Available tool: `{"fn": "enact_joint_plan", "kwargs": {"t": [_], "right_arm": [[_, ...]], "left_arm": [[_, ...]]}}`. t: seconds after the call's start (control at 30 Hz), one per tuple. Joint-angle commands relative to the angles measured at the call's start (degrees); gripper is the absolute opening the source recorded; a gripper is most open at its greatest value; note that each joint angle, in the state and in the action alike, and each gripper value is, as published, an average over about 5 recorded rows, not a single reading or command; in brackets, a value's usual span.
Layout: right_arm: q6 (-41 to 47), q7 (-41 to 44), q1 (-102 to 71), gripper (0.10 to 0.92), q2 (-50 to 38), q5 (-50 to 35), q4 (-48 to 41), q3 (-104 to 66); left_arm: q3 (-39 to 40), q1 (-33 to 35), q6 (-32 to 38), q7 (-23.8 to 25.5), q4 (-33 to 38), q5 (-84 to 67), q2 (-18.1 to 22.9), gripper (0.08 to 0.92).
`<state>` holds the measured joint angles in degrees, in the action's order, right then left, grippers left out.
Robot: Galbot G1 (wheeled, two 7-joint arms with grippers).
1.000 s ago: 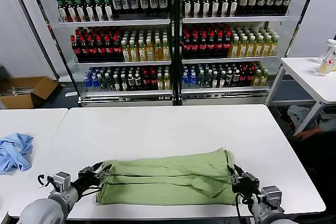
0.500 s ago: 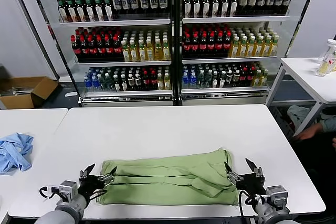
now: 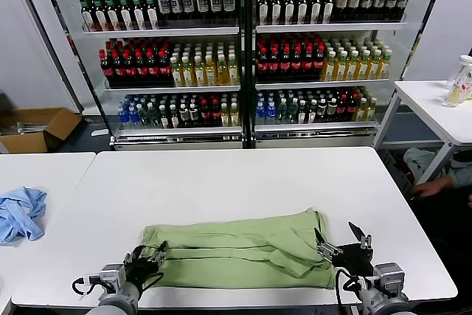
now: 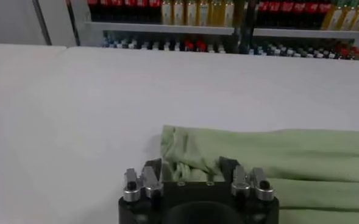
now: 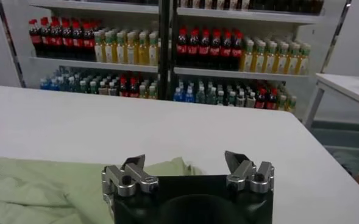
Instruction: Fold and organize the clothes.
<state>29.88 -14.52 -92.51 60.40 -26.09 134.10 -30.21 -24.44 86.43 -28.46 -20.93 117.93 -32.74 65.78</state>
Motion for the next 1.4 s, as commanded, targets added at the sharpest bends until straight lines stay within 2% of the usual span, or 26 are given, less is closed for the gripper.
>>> {"fn": "enact_joint_plan", "kwargs": {"t": [0.03,0.3,0.47,0.67,0.8,1.0,1.07,1.17,1.3,1.4], "right_arm": [[-0.1,0.0,-0.1,0.823,0.2,0.5,-0.1,0.1],[-0.2,0.1,0.1,0.823,0.4,1.2,-0.4,0.7],[-0.3,0.1,-0.2,0.823,0.0,1.3,0.0,0.5],[-0.3,0.1,0.0,0.823,-0.4,1.2,0.3,0.0],[-0.3,0.1,0.2,0.823,-0.2,1.3,-0.1,0.7],[-0.3,0.1,0.5,0.823,-0.5,1.3,0.0,0.8],[-0.3,0.1,0.5,0.823,-0.8,1.2,0.1,0.4],[-0.3,0.1,0.5,0.823,-0.9,1.2,0.3,0.0],[-0.2,0.1,0.2,0.823,-0.9,1.3,0.5,-0.5],[-0.2,0.0,-0.1,0.823,-0.8,1.3,0.7,-1.0]], "left_arm": [[1.6,-0.1,0.4,-3.2,-1.3,-0.3,2.4,0.464],[1.1,-0.8,0.5,-3.1,-1.7,0.3,2.5,0.238],[-2.4,-1.2,-0.2,-2.1,0.7,4.6,1.1,0.112],[-13.9,0.3,-3.4,-0.4,4.1,9.9,-3.8,0.095],[-22.4,0.1,-4.5,0.5,1.5,13.0,-7.2,0.095],[-27.5,0.6,-4.6,1.0,0.9,16.0,-10.1,0.095],[-25.7,0.6,-4.6,0.6,2.8,13.9,-10.0,0.095],[-18.6,0.5,-4.7,-0.7,8.4,4.6,-8.0,0.095],[-5.7,1.1,-4.7,-0.5,17.4,-8.2,-2.2,0.095],[3.5,1.2,-4.6,2.0,19.9,-10.0,2.6,0.095]]}}
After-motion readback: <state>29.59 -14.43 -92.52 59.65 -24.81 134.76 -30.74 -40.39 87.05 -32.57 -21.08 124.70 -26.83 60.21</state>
